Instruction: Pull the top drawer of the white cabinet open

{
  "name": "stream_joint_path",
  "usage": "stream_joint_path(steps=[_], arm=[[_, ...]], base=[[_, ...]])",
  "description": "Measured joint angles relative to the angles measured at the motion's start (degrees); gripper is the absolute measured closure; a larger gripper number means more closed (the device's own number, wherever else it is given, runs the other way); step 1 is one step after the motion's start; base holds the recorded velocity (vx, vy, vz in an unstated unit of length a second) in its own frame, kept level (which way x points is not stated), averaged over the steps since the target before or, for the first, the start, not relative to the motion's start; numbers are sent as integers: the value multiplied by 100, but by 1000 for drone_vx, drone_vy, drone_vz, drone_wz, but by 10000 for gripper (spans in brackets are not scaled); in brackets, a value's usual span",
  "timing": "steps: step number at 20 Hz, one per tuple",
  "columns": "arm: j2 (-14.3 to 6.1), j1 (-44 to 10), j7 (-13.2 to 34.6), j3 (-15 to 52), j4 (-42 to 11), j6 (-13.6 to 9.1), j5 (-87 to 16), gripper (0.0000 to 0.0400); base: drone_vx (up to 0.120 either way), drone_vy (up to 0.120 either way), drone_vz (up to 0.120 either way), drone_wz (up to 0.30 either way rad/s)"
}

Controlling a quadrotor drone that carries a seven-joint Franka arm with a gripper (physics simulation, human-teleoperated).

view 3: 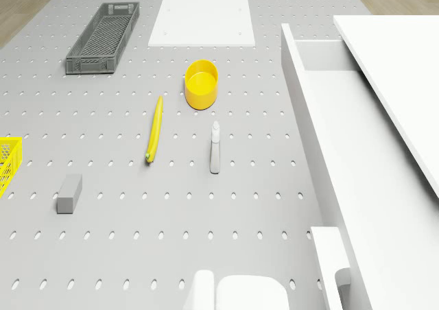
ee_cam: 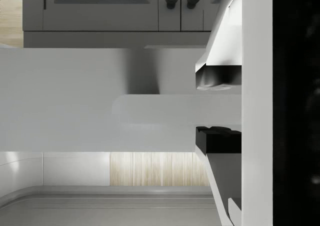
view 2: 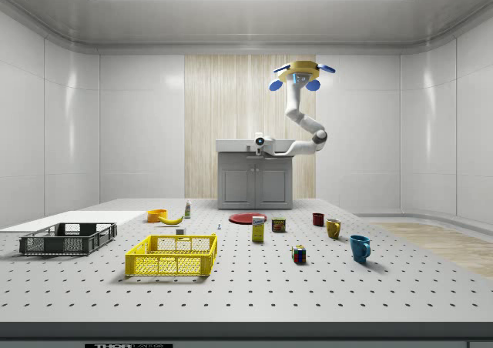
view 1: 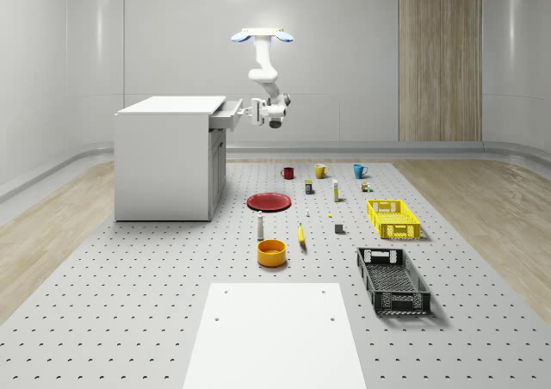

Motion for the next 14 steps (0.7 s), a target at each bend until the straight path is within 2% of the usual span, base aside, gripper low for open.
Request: stream_joint_path(steps=[5, 9, 11, 14], arm=[[-57, 39, 80, -363, 128, -191, -329, 295], [-101, 97, 142, -622, 232, -307, -559, 175], [-127, 135, 169, -712, 266, -328, -641, 143], [-168, 197, 205, -809, 297, -329, -733, 118]], base=[[0, 0, 0, 0], [0, 0, 0, 0], [0, 0, 0, 0], [0, 0, 0, 0]])
